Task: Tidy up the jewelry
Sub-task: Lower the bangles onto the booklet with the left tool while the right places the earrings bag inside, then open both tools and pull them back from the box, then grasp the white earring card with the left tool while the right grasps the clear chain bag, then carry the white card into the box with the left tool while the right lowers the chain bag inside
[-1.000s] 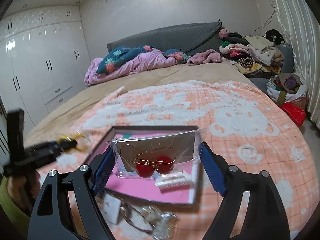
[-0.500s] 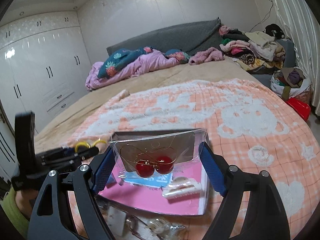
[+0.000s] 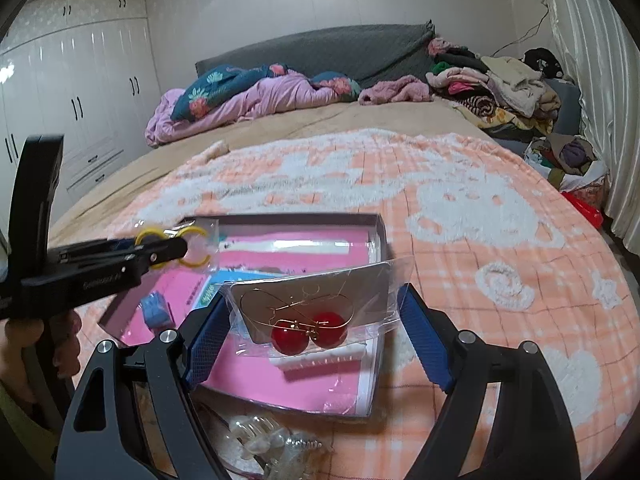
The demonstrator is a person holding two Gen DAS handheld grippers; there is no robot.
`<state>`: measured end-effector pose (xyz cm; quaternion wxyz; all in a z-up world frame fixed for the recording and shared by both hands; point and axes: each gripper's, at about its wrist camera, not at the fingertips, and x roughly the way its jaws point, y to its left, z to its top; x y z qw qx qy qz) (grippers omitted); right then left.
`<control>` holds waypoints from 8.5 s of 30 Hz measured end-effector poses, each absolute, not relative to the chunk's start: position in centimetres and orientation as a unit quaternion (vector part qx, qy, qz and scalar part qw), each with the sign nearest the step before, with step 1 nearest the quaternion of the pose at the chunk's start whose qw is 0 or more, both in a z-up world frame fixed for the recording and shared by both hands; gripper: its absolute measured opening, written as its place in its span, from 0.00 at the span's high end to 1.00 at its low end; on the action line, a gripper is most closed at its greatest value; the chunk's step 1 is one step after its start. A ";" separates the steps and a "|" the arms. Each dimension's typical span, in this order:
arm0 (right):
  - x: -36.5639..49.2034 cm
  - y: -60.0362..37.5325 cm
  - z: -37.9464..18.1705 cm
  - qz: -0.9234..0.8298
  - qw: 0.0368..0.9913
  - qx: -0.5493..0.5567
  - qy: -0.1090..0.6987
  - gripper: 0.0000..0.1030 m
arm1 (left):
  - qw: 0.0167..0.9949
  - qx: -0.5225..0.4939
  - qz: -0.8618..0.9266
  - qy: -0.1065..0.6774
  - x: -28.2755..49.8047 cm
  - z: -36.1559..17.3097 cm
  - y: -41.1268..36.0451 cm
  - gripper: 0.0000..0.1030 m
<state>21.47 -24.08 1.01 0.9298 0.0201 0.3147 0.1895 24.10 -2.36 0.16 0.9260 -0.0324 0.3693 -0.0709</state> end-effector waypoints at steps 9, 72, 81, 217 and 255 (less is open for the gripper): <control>21.8 -23.4 -1.2 0.182 0.925 -0.003 0.335 0.21 | 0.915 -0.033 -0.083 0.393 25.7 -1.7 -3.4 0.74; 15.9 -26.7 6.6 0.172 0.951 0.042 0.253 0.04 | 0.943 -0.074 -0.048 0.322 16.2 6.4 -0.4 0.11; 13.7 -27.0 7.8 0.167 0.957 0.034 0.237 0.04 | 0.948 -0.078 -0.060 0.304 14.0 7.8 -0.2 0.11; 15.5 -24.4 4.1 0.288 0.906 0.047 0.306 0.71 | 0.940 -0.028 -0.033 0.340 14.1 2.5 2.4 0.69; 24.7 -22.5 3.8 0.299 0.900 0.034 0.316 0.71 | 0.924 -0.020 -0.059 0.378 21.7 0.9 -1.8 0.69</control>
